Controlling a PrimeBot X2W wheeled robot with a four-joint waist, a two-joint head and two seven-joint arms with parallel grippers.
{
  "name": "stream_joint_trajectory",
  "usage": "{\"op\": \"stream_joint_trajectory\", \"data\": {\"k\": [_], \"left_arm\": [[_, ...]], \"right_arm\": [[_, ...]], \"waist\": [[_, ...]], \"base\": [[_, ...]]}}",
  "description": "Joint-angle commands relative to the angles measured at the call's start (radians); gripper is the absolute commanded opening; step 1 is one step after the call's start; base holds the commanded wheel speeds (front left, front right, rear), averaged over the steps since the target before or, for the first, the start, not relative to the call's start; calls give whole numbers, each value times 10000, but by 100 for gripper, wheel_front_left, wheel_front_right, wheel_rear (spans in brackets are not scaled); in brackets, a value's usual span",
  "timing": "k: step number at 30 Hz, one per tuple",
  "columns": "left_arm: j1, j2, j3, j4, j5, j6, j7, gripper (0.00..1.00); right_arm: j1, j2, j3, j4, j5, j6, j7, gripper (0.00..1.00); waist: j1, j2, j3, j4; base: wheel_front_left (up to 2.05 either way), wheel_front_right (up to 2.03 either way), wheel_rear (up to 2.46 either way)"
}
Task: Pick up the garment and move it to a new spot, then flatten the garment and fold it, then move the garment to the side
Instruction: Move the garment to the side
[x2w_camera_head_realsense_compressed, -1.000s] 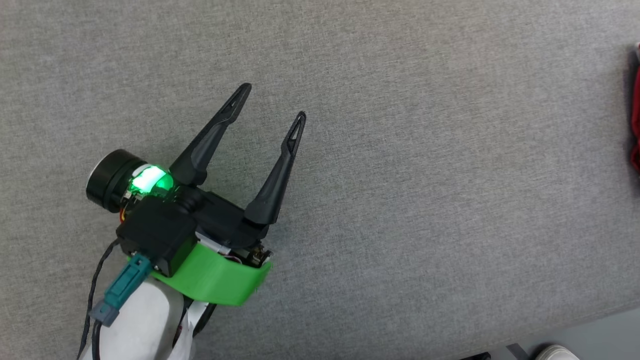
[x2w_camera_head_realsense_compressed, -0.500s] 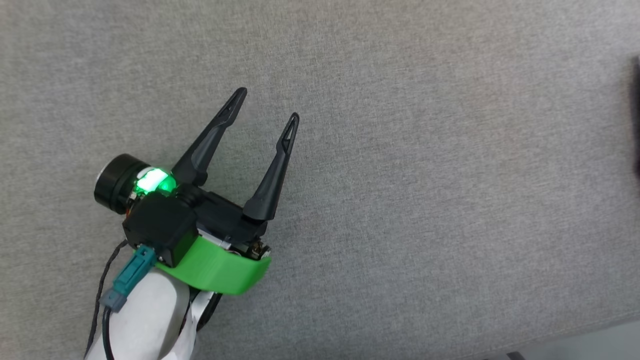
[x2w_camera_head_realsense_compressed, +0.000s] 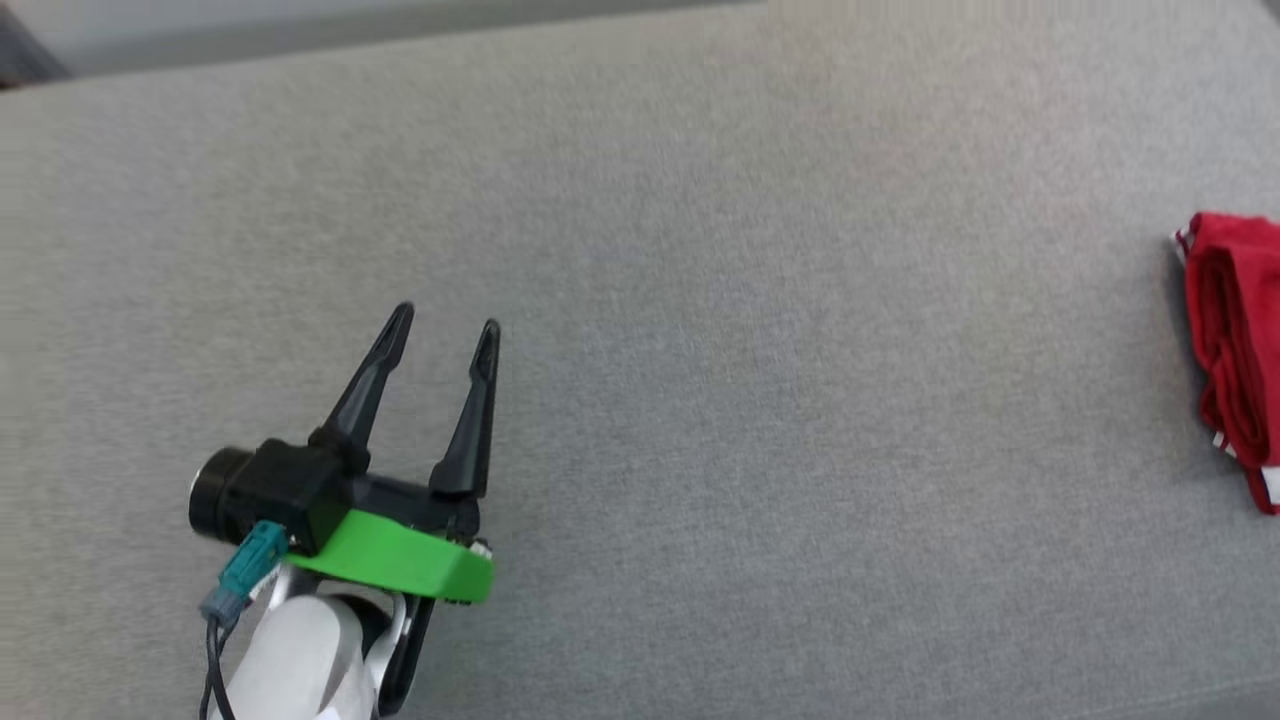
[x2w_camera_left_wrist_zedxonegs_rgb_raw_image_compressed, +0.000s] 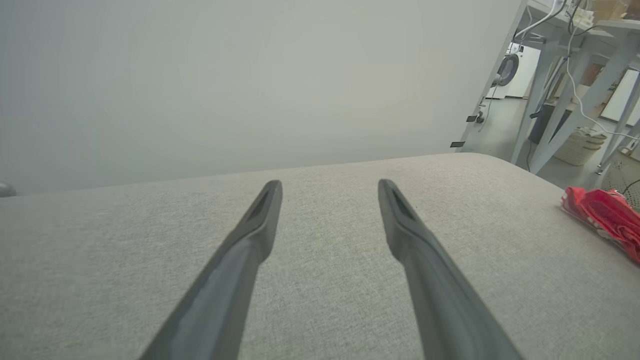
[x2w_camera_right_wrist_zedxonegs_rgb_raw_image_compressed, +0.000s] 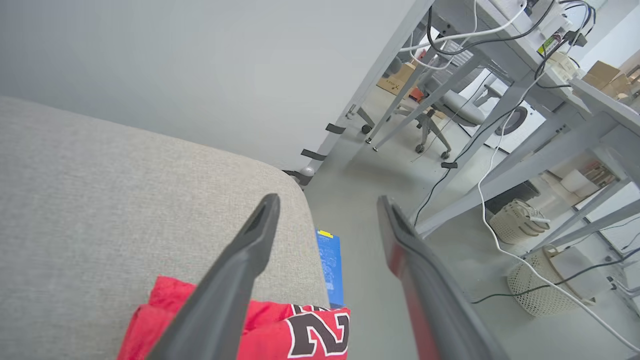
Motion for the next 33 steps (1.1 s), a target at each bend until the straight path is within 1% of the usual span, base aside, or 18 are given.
{"op": "stream_joint_trajectory", "data": {"k": [1,5,8,12,16,19,25,27,33], "left_arm": [[190,-75,99,129,-140,90,-73,100],[581,-162,281,464,-252,238,-104,100],[846,-216,414,667,-321,319,-119,100],[1094,-276,526,911,-313,379,-133,100],[1308,-431,612,1139,-368,341,-140,100],[1443,-541,682,1253,-320,258,-142,100],[1646,-818,830,1689,-52,65,-143,100],[1698,-919,959,1862,1,-11,-144,100],[1703,-1191,1315,2097,280,-239,-144,100]], "right_arm": [[367,223,-3,-504,273,-11,51,100],[1338,960,-294,-2231,820,-11,248,100],[2172,1771,-654,-3519,991,-11,502,100],[3393,2920,-881,-4985,821,-11,870,100],[4537,3915,-883,-5916,585,-11,907,100],[5178,4492,-789,-6117,438,-11,675,100],[6056,5541,-455,-5811,79,-11,118,100],[6185,5783,-368,-5661,-17,-11,-34,100],[6395,6114,-257,-5189,-182,-11,-432,100]], "waist": [[1,0,-1334,739],[1,0,-1839,1043],[1,0,-2143,1274],[1,0,-2418,1548],[1,0,-2616,1789],[1,0,-2690,1905],[1,0,-2770,2096],[1,0,-2771,2103],[1,0,-2765,2136]], "base": [[0,0,0],[0,0,0],[0,0,0],[0,0,0],[0,0,0],[0,0,0],[0,0,0],[0,0,0],[0,0,0]]}}
